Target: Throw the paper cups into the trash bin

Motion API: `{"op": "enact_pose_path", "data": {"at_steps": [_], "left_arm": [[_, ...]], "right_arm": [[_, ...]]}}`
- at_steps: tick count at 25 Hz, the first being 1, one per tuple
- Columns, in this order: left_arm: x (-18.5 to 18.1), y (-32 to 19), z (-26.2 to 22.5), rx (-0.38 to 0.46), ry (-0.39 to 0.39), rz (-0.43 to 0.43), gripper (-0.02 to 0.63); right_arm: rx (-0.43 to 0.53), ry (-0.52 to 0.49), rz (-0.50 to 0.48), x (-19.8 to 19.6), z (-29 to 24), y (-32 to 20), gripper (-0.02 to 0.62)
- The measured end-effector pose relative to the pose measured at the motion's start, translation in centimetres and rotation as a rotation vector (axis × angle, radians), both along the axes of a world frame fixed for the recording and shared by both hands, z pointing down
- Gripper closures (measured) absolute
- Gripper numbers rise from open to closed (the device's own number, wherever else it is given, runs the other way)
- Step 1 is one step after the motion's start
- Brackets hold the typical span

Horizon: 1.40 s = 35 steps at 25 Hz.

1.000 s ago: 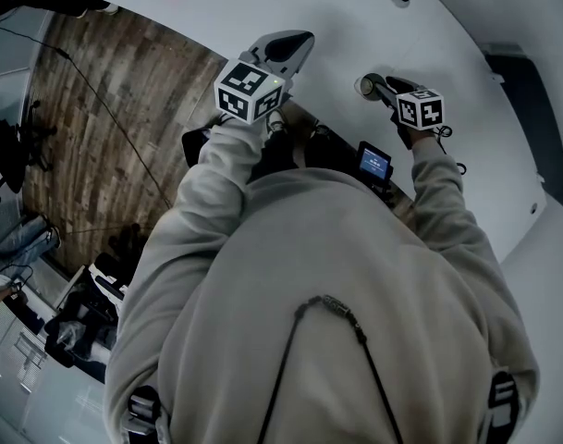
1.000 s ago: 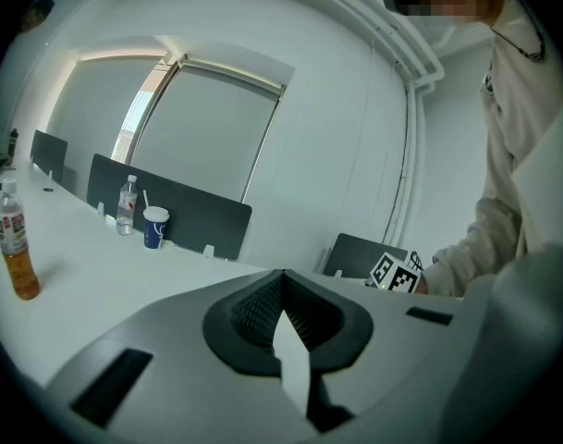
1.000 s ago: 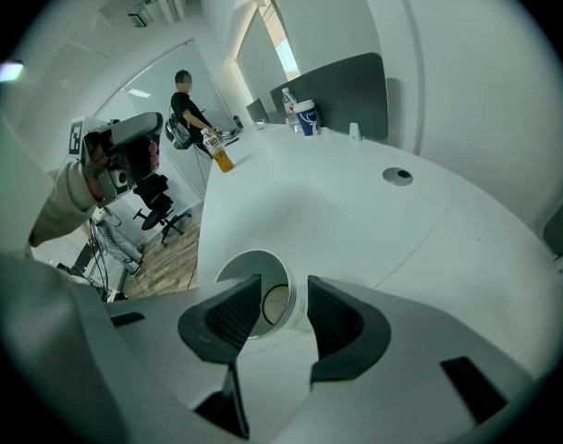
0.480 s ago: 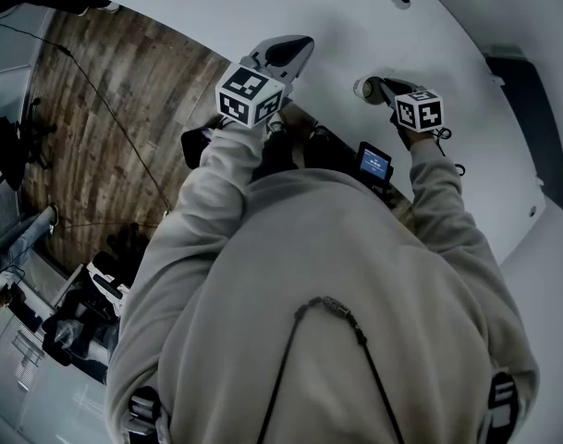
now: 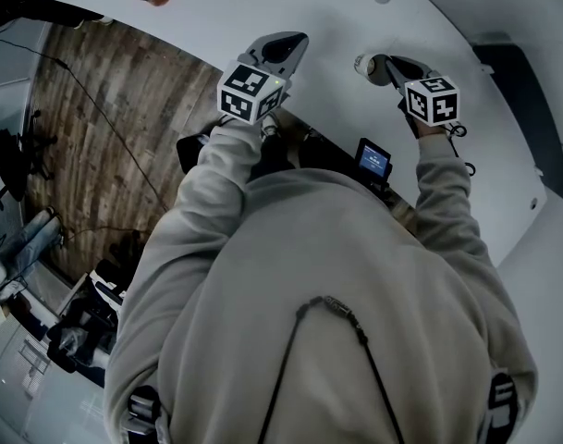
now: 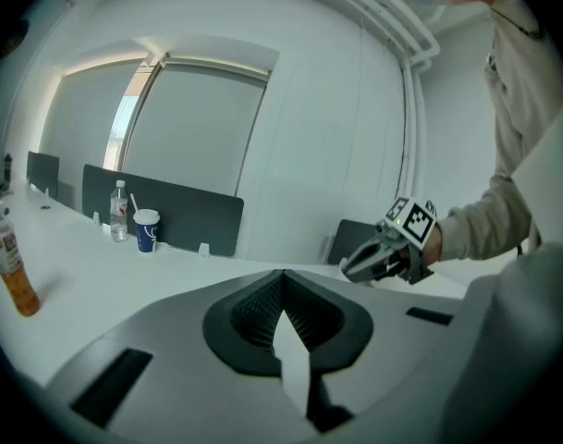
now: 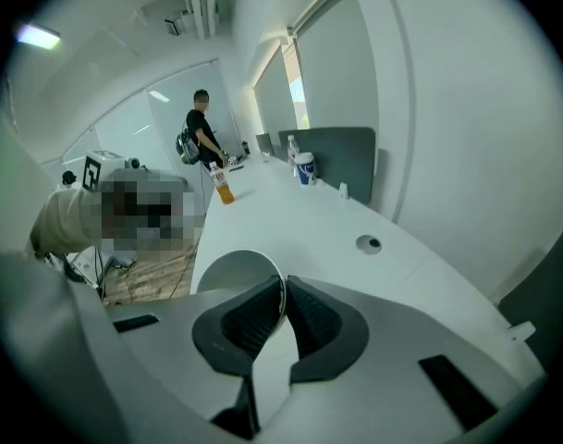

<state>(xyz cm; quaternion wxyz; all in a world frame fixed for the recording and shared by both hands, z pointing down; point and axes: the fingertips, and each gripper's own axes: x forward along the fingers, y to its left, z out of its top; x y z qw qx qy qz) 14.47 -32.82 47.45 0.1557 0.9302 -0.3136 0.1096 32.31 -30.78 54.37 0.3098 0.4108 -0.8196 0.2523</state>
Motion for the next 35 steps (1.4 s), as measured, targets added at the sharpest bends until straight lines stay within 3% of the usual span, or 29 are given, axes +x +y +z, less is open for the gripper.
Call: {"op": "enact_pose_path", "data": {"at_steps": [3, 8, 21, 29, 35], "left_arm": [[2.6, 1.0, -0.1, 0.015, -0.058, 0.036, 0.603], [5.7, 1.5, -1.4, 0.003, -0.031, 0.034, 0.603], [6.3, 1.9, -1.8, 0.017, -0.059, -0.073, 0.603], [1.2, 2.3, -2.7, 0.029, -0.021, -0.216, 0.603], [-4.7, 4.2, -3.4, 0.092, -0.051, -0.284, 0.603]], "right_arm": [[0.073, -0.048, 0.025, 1.7, -3.0, -0.9, 0.555], [0.145, -0.080, 0.016, 4.0, -6.0, -1.9, 0.555], [0.076, -0.033, -0.056, 5.6, -5.1, -1.3, 0.555], [0.069, -0.030, -0.093, 3.8, -5.0, -2.1, 0.555], [0.088, -0.018, -0.203, -2.5, -5.7, -2.6, 0.555]]}}
